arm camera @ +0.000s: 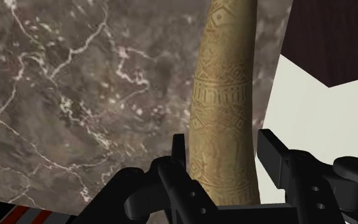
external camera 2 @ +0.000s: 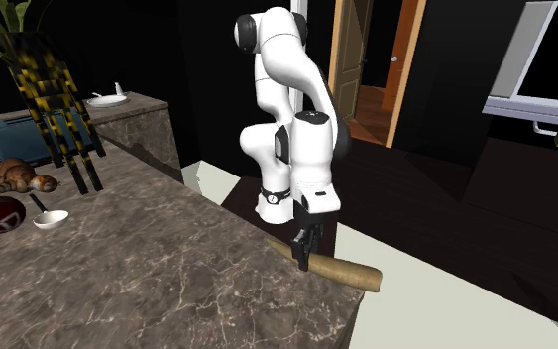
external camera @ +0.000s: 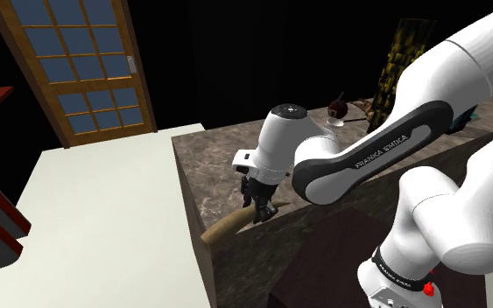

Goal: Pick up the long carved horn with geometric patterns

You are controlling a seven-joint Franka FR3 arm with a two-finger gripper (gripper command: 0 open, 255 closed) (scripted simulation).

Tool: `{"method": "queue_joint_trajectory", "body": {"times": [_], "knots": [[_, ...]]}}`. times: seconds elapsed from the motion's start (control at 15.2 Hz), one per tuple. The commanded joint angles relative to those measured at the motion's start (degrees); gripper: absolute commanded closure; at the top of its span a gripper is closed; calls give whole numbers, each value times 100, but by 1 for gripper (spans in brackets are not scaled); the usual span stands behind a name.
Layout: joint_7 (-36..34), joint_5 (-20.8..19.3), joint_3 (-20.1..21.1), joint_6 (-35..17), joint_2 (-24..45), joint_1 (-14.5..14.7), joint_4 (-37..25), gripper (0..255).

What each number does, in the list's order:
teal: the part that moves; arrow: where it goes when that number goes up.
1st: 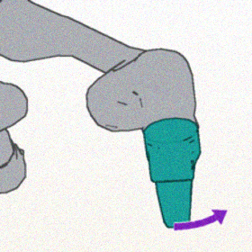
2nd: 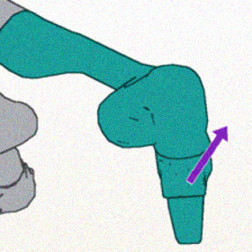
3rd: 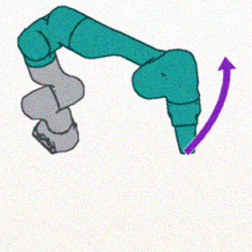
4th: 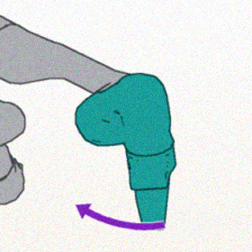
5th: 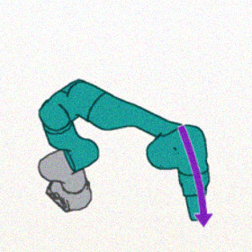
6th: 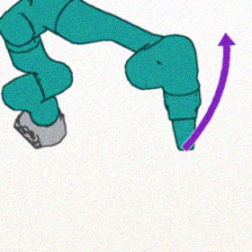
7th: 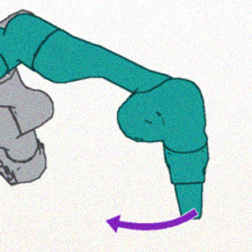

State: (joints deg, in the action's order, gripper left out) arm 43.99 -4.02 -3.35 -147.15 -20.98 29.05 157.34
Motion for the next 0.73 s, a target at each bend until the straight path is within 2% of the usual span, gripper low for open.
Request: {"method": "queue_joint_trajectory", "body": {"times": [0.0, 0.66], "knots": [[2, 4, 5, 102, -66, 5, -27, 255], [30, 38, 22, 1070, -629, 20, -433, 255]]}}
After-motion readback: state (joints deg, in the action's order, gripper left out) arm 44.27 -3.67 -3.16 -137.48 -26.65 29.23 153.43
